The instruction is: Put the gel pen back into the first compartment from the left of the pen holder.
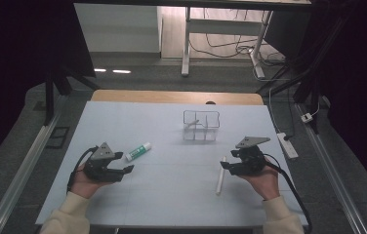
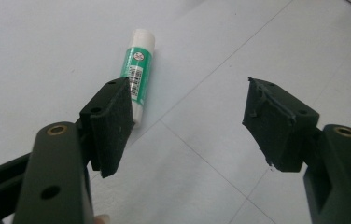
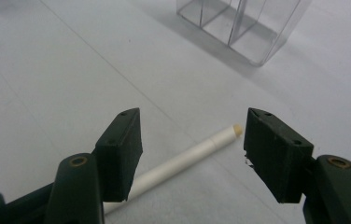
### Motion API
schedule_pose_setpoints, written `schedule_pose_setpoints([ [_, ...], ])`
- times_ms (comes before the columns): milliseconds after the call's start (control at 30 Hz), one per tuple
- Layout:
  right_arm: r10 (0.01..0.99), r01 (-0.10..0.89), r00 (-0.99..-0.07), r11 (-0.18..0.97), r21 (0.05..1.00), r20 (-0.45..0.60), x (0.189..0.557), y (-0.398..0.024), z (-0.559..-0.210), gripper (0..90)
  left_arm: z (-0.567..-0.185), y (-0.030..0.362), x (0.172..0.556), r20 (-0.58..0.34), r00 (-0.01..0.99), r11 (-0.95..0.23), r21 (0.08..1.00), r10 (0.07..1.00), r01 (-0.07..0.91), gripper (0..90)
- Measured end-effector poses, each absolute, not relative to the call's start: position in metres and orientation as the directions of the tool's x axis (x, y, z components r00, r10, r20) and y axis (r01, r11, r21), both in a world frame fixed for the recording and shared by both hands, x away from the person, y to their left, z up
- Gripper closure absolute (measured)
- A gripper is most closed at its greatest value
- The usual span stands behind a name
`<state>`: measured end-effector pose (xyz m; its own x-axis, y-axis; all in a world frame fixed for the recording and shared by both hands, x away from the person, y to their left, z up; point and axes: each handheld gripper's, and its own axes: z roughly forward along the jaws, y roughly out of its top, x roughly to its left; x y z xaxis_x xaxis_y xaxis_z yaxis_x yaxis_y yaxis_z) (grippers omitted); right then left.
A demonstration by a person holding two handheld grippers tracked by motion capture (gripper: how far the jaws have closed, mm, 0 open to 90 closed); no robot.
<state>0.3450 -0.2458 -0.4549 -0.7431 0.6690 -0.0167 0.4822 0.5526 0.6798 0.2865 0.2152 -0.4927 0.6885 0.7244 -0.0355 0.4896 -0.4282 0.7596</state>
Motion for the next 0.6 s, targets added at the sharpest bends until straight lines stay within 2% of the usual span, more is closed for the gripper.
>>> schedule_pose_setpoints([
  [233, 0.689, 0.529, -0.725, 0.570, 0.629, -0.014, 0.343, -0.245, -0.459, 36.2, -0.493, 0.215, 0.287, -0.033, 0.690, -0.431, 0.759, 0.723, 0.488, 32.6],
  [600, 0.713, 0.557, -0.701, 0.554, 0.618, -0.008, 0.352, -0.245, -0.469, 36.5, -0.493, 0.215, 0.286, -0.031, 0.691, -0.433, 0.759, 0.722, 0.487, 32.5],
])
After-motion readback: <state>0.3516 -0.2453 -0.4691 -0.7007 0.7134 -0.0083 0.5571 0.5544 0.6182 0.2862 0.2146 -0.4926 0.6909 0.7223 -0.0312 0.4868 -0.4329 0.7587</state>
